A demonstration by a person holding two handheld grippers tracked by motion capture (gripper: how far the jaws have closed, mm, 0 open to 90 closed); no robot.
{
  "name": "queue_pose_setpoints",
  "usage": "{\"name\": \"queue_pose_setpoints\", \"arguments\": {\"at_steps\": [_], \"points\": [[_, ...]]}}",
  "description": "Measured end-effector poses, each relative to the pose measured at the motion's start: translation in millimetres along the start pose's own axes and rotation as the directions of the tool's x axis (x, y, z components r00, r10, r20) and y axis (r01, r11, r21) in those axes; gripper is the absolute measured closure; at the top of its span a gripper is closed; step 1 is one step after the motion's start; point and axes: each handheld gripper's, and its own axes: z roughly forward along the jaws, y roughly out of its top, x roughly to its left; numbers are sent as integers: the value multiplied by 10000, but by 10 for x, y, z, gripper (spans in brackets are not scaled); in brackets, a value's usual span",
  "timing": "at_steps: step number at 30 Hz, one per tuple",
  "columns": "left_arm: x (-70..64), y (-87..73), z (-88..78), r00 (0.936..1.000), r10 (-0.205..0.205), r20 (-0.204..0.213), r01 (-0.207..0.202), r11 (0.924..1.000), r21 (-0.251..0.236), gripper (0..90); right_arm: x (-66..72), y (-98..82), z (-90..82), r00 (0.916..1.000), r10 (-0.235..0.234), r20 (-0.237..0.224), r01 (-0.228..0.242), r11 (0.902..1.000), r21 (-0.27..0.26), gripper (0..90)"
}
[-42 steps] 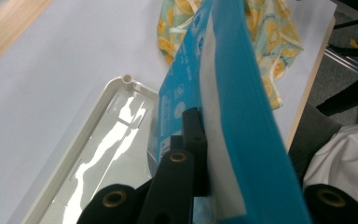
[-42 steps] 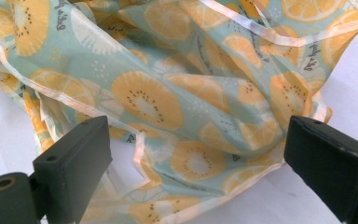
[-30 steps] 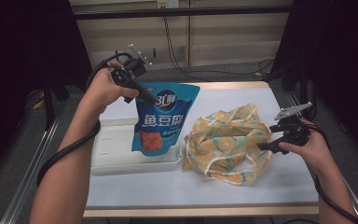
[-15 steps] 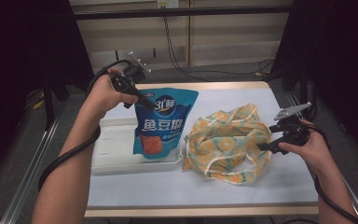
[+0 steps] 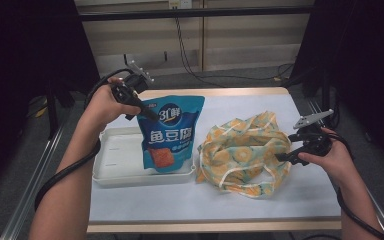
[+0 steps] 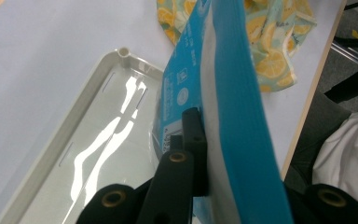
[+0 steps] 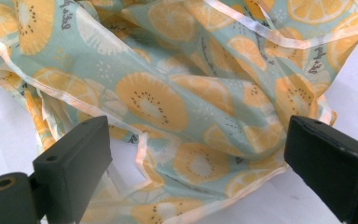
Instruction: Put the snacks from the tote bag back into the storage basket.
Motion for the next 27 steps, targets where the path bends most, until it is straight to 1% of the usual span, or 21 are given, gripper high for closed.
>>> {"name": "queue_pose_setpoints", "arguments": {"at_steps": [1, 2, 3, 4, 5, 6, 7, 8, 9, 11, 13, 14, 15, 16, 17, 19, 21, 23, 25, 26, 27], "points": [[-20, -17, 17, 9993, -376, -18, 375, 9989, -296, 900, 1, 1, -2, 10000, -11, 86, 10, 10000, 38, 69], [5, -15, -14, 10000, 58, 9, -59, 9998, 212, 900, 1, 0, -1, 10000, -7, 59, 7, 10000, 37, 69], [-9, -32, -6, 10000, -93, -29, 93, 9999, 57, 898, -2, -1, 2, 10000, 1, 15, -1, 10000, -4, 69], [-2, -33, -20, 10000, 40, -42, -39, 9997, 246, 896, -1, -1, 3, 10000, -9, 21, 8, 10000, 13, 69], [-12, -45, -18, 9999, -117, -13, 117, 9997, 207, 894, 1, 1, 2, 10000, -11, 43, 11, 10000, 19, 69], [-22, -60, -5, 9992, -407, -3, 407, 9989, -215, 890, 0, 2, 3, 10000, -2, 28, 2, 10000, 9, 69], [-6, -62, -32, 9999, -103, -61, 105, 9997, 221, 888, 1, 4, 3, 10000, -2, 39, 2, 10000, 23, 69], [-24, -77, -11, 9992, -390, -62, 389, 9992, -52, 885, 3, 6, 5, 10000, -15, 66, 16, 10000, -7, 69], [-3, -86, -27, 9999, -82, -109, 84, 9998, 201, 880, 3, 9, 6, 10000, -43, 6, 43, 10000, 1, 69], [-6, -119, -29, 9996, -237, -130, 239, 9996, 172, 872, 10, 13, 7, 10000, -65, 13, 65, 10000, 16, 69], [9, -151, -40, 9997, -210, -128, 213, 9996, 205, 862, 15, 18, 9, 10000, -16, -4, 17, 10000, 41, 69], [9, -170, -35, 9992, -371, -124, 372, 9993, 91, 861, 13, 20, 12, 10000, -67, -19, 67, 10000, 8, 69], [23, -185, -44, 9995, -314, -65, 315, 9994, 138, 857, 13, 21, 13, 10000, -66, -40, 66, 10000, 2, 68], [12, -204, -32, 9990, -436, -123, 436, 9991, -4, 854, 15, 22, 14, 10000, -68, 0, 68, 10000, 33, 68], [28, -213, -44, 9995, -313, -56, 314, 9994, 119, 854, 15, 23, 17, 10000, -69, 6, 69, 10000, 39, 69], [25, -236, -47, 9990, -442, -89, 442, 9990, 3, 839, 14, 26, 26, 10000, -31, -9, 31, 10000, 12, 68], [33, -250, -57, 9987, -484, -160, 485, 9988, 75, 782, 16, 32, 25, 10000, -17, -31, 17, 10000, 61, 69], [35, -272, -44, 9978, -635, -189, 635, 9980, 30, 751, 19, 38, 31, 10000, -88, 12, 88, 9999, 52, 69], [20, -294, -34, 9954, -930, -216, 930, 9957, 2, 699, 24, 44, 35, 9999, -104, -31, 104, 9999, 28, 69], [29, -303, -42, 9958, -861, -309, 863, 9962, 64, 657, 25, 44, 35, 9999, -131, -39, 131, 9999, 40, 69], [23, -317, -46, 9941, -1025, -345, 1024, 9947, -58, 616, 25, 45, 36, 9999, -141, -41, 141, 9999, 32, 69]]}}
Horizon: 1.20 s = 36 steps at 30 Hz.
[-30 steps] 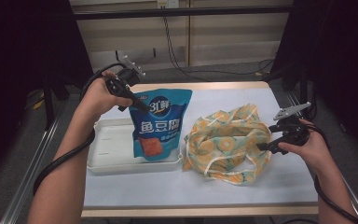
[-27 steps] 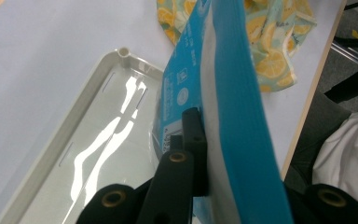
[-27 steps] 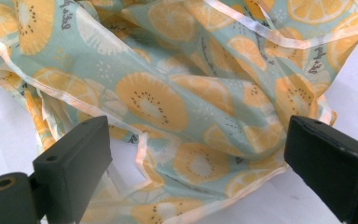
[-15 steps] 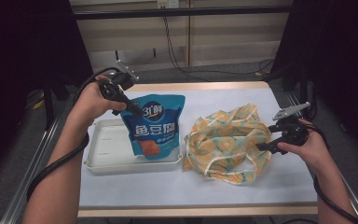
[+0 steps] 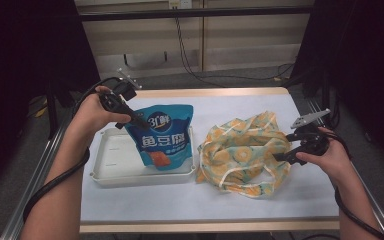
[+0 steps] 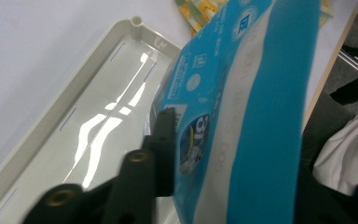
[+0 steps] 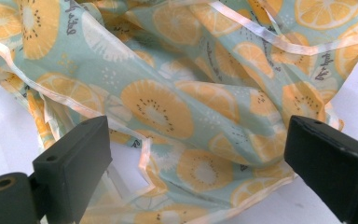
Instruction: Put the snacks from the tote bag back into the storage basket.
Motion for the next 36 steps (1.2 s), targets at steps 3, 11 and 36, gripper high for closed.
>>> {"name": "queue_pose_setpoints", "arguments": {"at_steps": [3, 11, 36], "points": [[11, -39, -16, 9998, -127, -162, 126, 9999, -54, 534, -3, -1, -2, 10000, 20, 8, -20, 10000, -10, 69], [-11, -142, -52, 9974, -396, -596, 387, 9991, -154, 366, 3, 5, -2, 10000, -14, -8, 14, 10000, 17, 68], [43, -544, -51, 9855, -1160, -1238, 1061, 9908, -838, 42, 0, 7, 5, 10000, -22, -10, 22, 10000, 30, 68]]}}
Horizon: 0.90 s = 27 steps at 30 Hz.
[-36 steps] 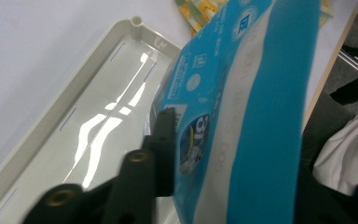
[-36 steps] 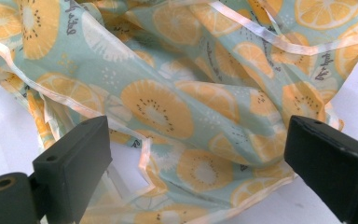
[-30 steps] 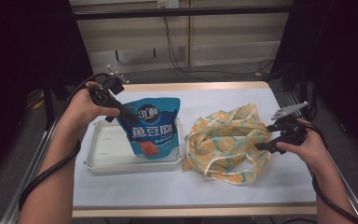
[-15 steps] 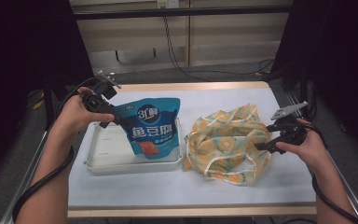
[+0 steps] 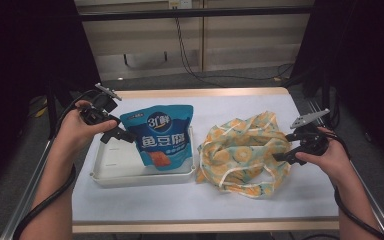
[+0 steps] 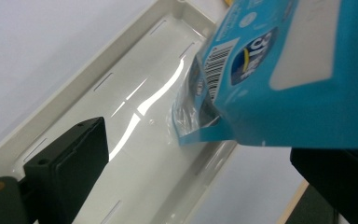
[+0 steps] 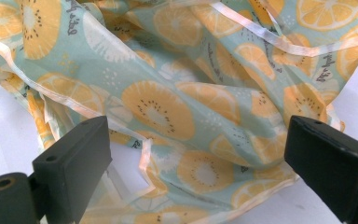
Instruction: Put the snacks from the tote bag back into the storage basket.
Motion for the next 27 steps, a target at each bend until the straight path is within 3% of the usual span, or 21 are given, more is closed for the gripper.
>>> {"name": "queue_pose_setpoints", "arguments": {"at_steps": [4, 6, 9, 10, 11, 12, 15, 16, 17, 21, 23, 24, 26, 27], "points": [[10, -74, 20, 9997, -241, 91, 243, 9995, -214, 39, -2, -6, -6, 10000, 24, -31, -24, 10000, 17, 68], [26, -110, 26, 10000, -94, 32, 94, 9998, -164, 39, -2, -8, -7, 10000, 23, 7, -23, 10000, -5, 68], [47, -172, 43, 9991, -408, 91, 411, 9985, -369, 40, -4, -7, -8, 10000, 3, 16, -3, 10000, -18, 67], [57, -188, 40, 9994, -331, 43, 332, 9991, -272, 40, -1, -8, -8, 10000, 36, 8, -36, 10000, -17, 67], [44, -210, 53, 9985, -551, 68, 553, 9976, -410, 46, 1, -8, -7, 10000, 49, 4, -49, 10000, 14, 68], [66, -226, 47, 9994, -337, 106, 340, 9990, -300, 45, 1, -9, -6, 10000, 41, 8, -41, 10000, 15, 68], [71, -282, 62, 9981, -615, -94, 610, 9971, -465, 49, 2, -7, -2, 10000, 20, 37, -20, 10000, 37, 67], [89, -302, 63, 9989, -455, -80, 452, 9984, -354, 49, 0, -6, -1, 10000, -19, 34, 19, 10000, 25, 67], [86, -320, 78, 9978, -662, -102, 657, 9969, -433, 50, 3, -7, 2, 10000, -7, -10, 7, 10000, 18, 67], [110, -391, 119, 9978, -653, -131, 647, 9971, -406, 52, 9, 0, -6, 10000, -69, -42, 69, 10000, -4, 67], [120, -428, 138, 9970, -769, -127, 763, 9962, -416, 52, 10, 0, -8, 10000, -87, -46, 87, 10000, -16, 67], [115, -447, 154, 9947, -1015, -160, 1005, 9934, -546, 55, 13, 1, -11, 10000, -39, -61, 39, 10000, 10, 67], [133, -482, 172, 9962, -842, -203, 833, 9957, -393, 53, 16, 0, -14, 10000, -1, -45, 1, 10000, 51, 66], [135, -500, 190, 9952, -968, -125, 961, 9942, -488, 53, 16, -1, -14, 10000, -11, -43, 12, 10000, 42, 66]]}}
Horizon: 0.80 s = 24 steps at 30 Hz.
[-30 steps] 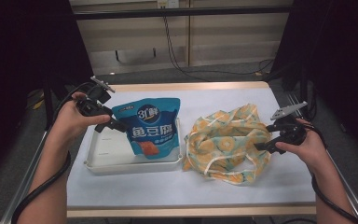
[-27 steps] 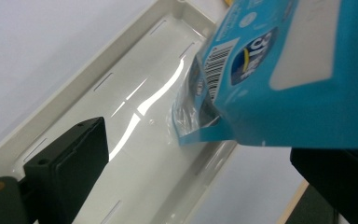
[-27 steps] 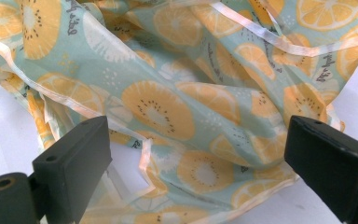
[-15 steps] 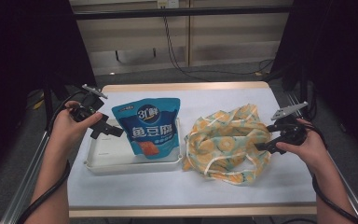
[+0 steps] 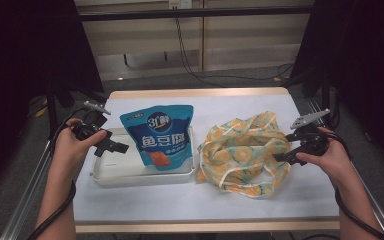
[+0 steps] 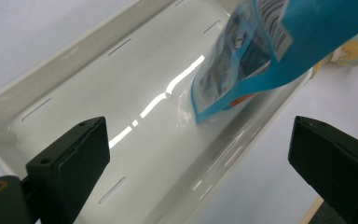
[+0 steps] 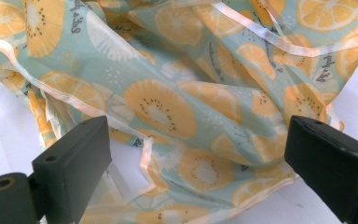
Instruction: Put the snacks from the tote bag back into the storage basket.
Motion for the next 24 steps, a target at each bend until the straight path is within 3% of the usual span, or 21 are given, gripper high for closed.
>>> {"name": "queue_pose_setpoints", "arguments": {"at_steps": [8, 9, 11, 14, 18, 19, 20, 21, 22, 24], "points": [[70, -140, 96, 9998, -142, 100, 143, 9998, -98, 64, 5, 1, 7, 10000, -83, 35, 83, 10000, -26, 66], [68, -158, 112, 9994, -299, 155, 301, 9994, -181, 64, 3, 1, 9, 9999, -116, 20, 116, 9999, -51, 66], [87, -188, 132, 9998, -163, 80, 164, 9998, -57, 64, 7, 2, 3, 10000, -58, 42, 58, 10000, -28, 66], [84, -233, 180, 9989, -461, 122, 463, 9988, -157, 62, 7, -2, -4, 10000, -49, 2, 49, 10000, -15, 66], [111, -282, 220, 9994, -339, 112, 340, 9994, -85, 65, -4, -16, 1, 10000, -65, 22, 65, 10000, -16, 66], [101, -298, 244, 9982, -575, 149, 579, 9979, -282, 65, -4, -20, 2, 10000, -41, 66, 41, 10000, 17, 66], [118, -309, 245, 9992, -383, 79, 384, 9992, -103, 65, -5, -23, 4, 10000, -20, 71, 20, 10000, 18, 65], [114, -324, 267, 9985, -537, 141, 540, 9983, -228, 65, -8, -29, 3, 10000, -2, 53, 2, 10000, 30, 65], [134, -336, 269, 9990, -404, 183, 406, 9991, -109, 65, -7, -34, 4, 10000, 9, 10, -9, 10000, 79, 65], [131, -364, 305, 9977, -639, 213, 644, 9977, -219, 65, -14, -39, 5, 10000, 2, 72, -3, 10000, 39, 66]]}}
